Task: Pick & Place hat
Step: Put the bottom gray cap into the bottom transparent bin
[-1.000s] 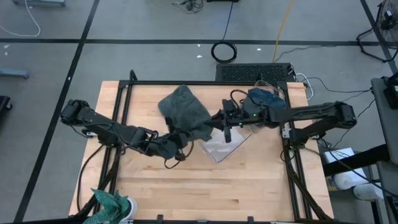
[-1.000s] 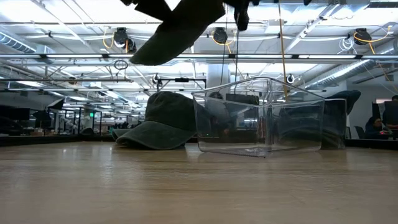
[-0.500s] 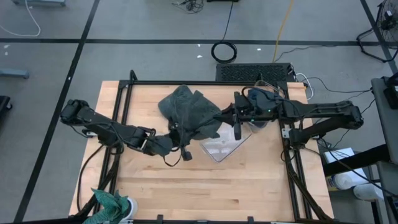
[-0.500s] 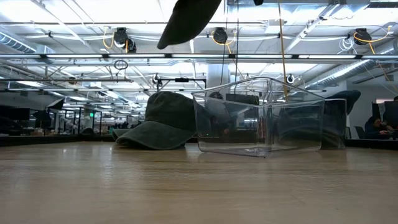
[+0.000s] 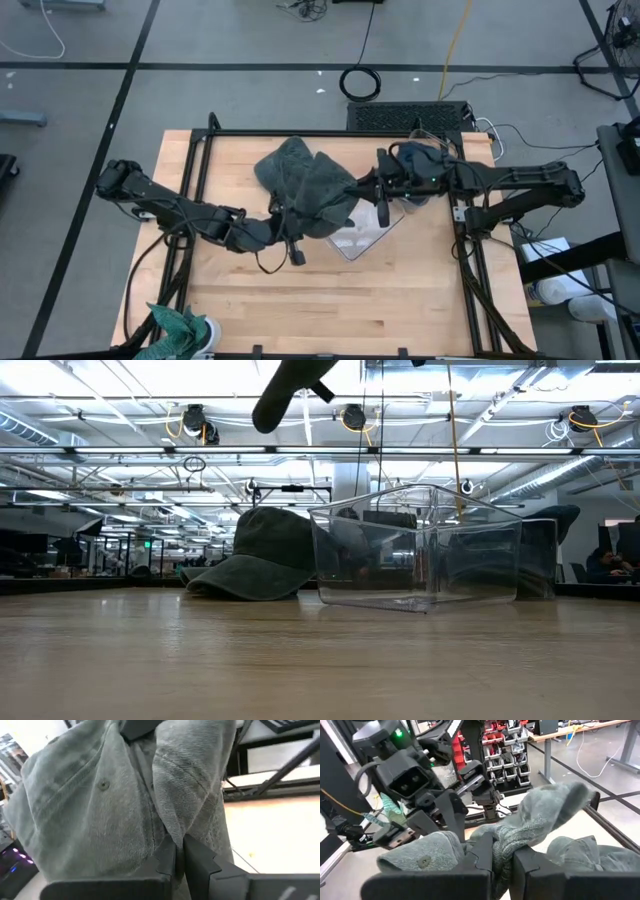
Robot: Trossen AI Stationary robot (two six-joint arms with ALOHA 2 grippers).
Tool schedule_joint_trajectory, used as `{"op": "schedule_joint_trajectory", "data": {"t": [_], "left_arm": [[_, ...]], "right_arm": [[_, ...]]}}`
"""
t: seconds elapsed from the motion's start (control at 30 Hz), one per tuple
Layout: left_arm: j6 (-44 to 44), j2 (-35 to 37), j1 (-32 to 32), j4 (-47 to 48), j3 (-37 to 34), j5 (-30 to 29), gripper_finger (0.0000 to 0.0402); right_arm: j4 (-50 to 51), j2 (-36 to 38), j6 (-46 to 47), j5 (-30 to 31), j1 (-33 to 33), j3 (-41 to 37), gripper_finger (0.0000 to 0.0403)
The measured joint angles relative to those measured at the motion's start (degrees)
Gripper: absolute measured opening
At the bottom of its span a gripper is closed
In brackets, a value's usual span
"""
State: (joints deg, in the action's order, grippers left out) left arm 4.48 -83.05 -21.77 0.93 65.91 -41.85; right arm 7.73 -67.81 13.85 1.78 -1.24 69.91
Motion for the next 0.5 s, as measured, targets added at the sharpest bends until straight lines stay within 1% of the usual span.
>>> {"op": "schedule_joint_trajectory", "data": {"t": [0.17, 0.23, 0.27, 0.33, 0.5], "left_arm": [[-0.49, 0.02, 0.16, 0.53, 0.0, -0.21, 0.0027], [-0.04, 0.02, 0.14, 0.83, 0.0, -1.02, 0.0036], [0.08, 0.02, 0.14, 0.9, 0.0, -1.31, 0.0048], [0.14, 0.02, 0.14, 0.75, 0.0, -1.57, 0.008], [1.44, 0.02, 0.14, 0.38, 0.0, -1.68, 0.0196]], "right_arm": [[0.27, -0.13, -0.01, -0.04, -0.03, 0.0, 0.0011], [0.25, -0.4, -0.02, 0.06, -0.04, 0.0, 0.0011], [0.33, -0.44, -0.02, 0.06, -0.04, 0.0, 0.0011], [0.29, -0.44, -0.02, 0.07, -0.04, 0.0, 0.0011], [0.86, -0.83, -0.02, 0.08, -0.02, -0.07, 0.0011]]}}
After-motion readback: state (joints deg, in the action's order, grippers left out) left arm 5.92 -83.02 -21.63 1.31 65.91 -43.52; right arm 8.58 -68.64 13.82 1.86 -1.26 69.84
